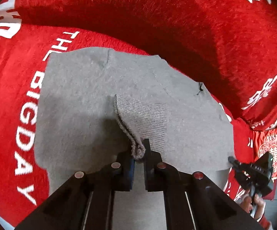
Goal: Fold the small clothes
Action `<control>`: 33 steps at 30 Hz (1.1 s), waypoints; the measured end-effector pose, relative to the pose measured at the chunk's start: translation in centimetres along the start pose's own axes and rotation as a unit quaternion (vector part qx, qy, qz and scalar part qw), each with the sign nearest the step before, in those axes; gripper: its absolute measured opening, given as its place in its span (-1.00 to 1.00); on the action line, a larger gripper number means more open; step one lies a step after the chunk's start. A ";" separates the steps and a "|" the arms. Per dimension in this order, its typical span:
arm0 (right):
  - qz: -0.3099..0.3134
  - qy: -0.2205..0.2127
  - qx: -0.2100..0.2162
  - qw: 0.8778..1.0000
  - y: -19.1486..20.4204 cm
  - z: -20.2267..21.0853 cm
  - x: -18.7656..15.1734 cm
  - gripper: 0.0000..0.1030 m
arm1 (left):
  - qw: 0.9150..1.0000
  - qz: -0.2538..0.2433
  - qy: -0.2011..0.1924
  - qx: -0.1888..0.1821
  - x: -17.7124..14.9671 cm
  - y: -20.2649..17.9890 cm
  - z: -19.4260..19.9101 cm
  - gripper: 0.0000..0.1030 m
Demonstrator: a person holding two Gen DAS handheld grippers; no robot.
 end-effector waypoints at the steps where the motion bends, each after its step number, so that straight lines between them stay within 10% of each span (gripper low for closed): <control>1: 0.022 0.002 -0.008 1.000 0.4 0.0 0.1 -0.88 | 1.000 -0.002 0.003 0.004 -0.5 0.0 -0.2 -0.83; 12: 0.079 0.064 -0.049 0.994 -1.8 -0.3 0.3 -0.80 | 0.998 -0.008 0.009 0.064 -2.4 1.5 -0.5 -0.82; 18: 0.121 0.101 -0.033 0.987 -0.2 2.8 -0.5 -0.03 | 0.992 -0.030 -0.013 0.119 -1.8 2.2 2.0 -0.82; 30: -0.027 0.007 0.036 0.999 -4.0 -0.3 8.5 -0.04 | 0.990 -0.054 -0.006 0.131 -1.1 -3.5 -2.5 -0.82; 33: -0.005 0.032 0.030 0.999 -2.7 -1.4 8.8 -0.83 | 0.989 -0.053 -0.014 0.141 -1.1 -3.8 -2.8 -0.82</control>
Point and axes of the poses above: each gripper's, at about its wrist camera, not at the fingertips, and z roughly against the way its jaws point, y to its left, x to its top, the point moved 6 cm from there along -z, roughly the way its jaws point, and after that the axes turned 8 degrees about x, right-handed, at the moved point
